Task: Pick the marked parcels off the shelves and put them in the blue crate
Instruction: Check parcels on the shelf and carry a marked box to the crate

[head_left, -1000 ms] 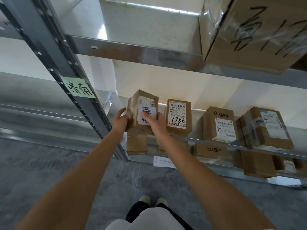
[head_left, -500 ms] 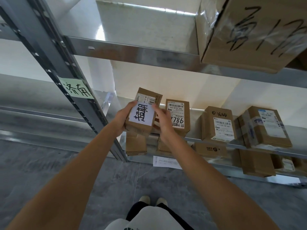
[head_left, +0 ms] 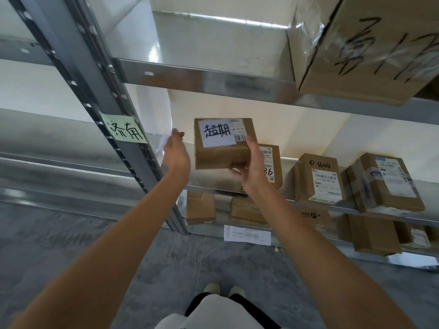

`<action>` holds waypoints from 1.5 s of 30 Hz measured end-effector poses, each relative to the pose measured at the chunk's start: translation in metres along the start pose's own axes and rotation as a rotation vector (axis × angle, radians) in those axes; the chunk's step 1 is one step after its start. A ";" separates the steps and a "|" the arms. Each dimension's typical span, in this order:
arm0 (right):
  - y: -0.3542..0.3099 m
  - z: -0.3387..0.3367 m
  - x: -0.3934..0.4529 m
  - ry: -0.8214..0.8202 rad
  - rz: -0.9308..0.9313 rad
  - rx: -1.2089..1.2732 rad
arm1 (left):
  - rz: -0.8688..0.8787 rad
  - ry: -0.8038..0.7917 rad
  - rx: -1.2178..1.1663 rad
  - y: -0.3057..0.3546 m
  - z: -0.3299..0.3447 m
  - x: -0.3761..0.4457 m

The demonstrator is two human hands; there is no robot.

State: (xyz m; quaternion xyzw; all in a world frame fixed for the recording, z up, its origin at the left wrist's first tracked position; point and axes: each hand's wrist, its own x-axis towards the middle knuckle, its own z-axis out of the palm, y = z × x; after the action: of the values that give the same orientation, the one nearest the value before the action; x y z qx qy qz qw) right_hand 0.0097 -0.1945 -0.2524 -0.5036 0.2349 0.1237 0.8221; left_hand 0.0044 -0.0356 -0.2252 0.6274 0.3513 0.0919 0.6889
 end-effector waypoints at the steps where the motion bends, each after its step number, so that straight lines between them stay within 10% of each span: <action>1: 0.001 0.002 -0.002 0.030 -0.007 0.019 | 0.002 -0.089 0.016 0.001 0.005 -0.005; 21: -0.043 -0.073 -0.061 0.413 -0.416 -0.160 | 0.111 -0.529 0.059 -0.019 0.095 -0.095; 45: -0.092 -0.449 -0.239 0.918 -0.377 0.156 | 0.186 -1.210 0.347 -0.161 0.295 -0.416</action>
State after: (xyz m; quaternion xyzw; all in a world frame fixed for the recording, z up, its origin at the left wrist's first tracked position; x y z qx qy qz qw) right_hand -0.2724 -0.6274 -0.2309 -0.4767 0.4858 -0.2794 0.6773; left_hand -0.1756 -0.5396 -0.2316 0.6987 -0.1465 -0.2777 0.6428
